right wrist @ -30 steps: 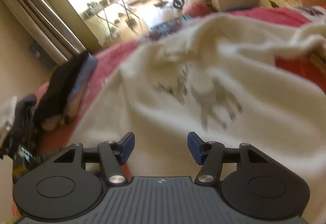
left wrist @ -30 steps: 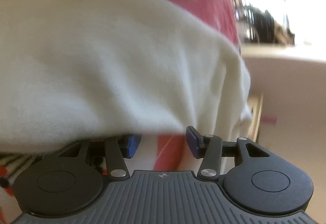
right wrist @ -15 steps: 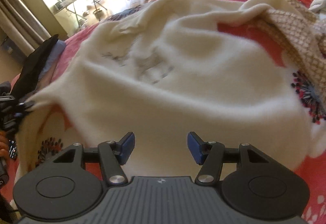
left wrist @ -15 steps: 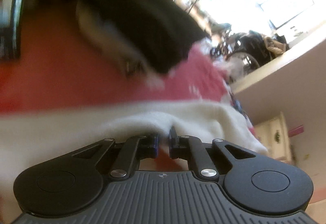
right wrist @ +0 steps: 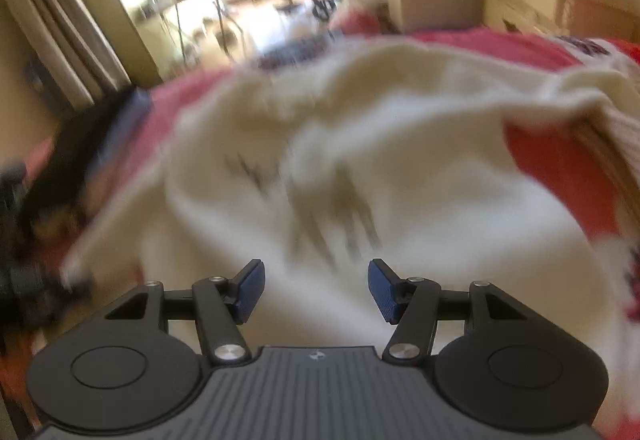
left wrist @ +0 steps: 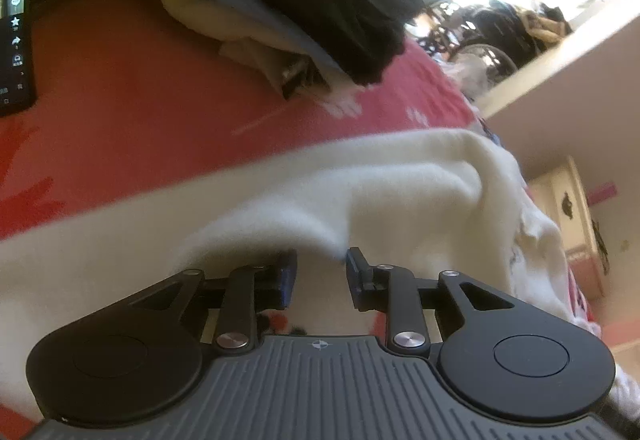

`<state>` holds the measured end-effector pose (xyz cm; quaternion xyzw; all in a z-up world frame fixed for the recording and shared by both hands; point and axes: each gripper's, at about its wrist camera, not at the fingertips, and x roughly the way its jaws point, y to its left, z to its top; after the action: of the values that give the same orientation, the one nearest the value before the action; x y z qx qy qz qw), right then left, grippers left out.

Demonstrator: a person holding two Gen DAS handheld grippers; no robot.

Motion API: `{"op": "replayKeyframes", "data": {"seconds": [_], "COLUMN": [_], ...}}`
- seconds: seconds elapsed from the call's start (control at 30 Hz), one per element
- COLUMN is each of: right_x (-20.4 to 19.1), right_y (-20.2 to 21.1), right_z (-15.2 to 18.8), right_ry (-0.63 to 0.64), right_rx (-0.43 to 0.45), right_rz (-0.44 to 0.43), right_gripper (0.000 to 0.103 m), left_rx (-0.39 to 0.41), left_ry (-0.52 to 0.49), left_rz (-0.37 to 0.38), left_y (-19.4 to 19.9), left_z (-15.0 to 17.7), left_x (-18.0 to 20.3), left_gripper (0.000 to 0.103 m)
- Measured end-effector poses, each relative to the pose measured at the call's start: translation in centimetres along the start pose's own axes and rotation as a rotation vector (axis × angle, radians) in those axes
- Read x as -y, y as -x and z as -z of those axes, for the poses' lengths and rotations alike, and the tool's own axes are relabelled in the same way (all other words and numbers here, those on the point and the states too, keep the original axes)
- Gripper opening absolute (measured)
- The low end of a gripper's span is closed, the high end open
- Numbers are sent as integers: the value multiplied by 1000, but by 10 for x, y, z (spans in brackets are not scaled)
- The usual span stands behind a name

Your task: Fold clothes

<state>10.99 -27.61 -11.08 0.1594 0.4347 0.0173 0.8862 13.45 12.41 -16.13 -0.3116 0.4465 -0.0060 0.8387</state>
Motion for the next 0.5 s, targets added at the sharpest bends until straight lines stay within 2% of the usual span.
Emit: {"op": "replayKeyframes", "data": {"seconds": [0.07,0.17,0.27,0.37,0.43,0.47,0.5], "right_x": [3,-1,0,2,-2,-3,-2], "right_y": [-22,-69,-123,-178,-195,-200,-198], "right_z": [-24,-53,-71,-94,-125,-143,-162], "right_ry": [-57,-84,-128,-105,-78,-73,-96], "right_rx": [10,-27,-122,-201,-148,-109,-39], "right_rz": [-78,-110,-126,-77,-69,-74,-85], "right_gripper": [60,60,59,54,53,49,48], "left_rx": [9,15,27,40,55,60,65], "left_ry": [-22,-43,-60,-89,-116,-126,-134], "left_rz": [22,42,33,41,41,41,40], "left_y": [-4,-11,-19,-23,-23,-23,-23], "left_z": [2,1,2,6,9,10,11], "left_x": [2,5,3,-1,0,0,0], "left_gripper": [31,32,32,32,32,32,32]}}
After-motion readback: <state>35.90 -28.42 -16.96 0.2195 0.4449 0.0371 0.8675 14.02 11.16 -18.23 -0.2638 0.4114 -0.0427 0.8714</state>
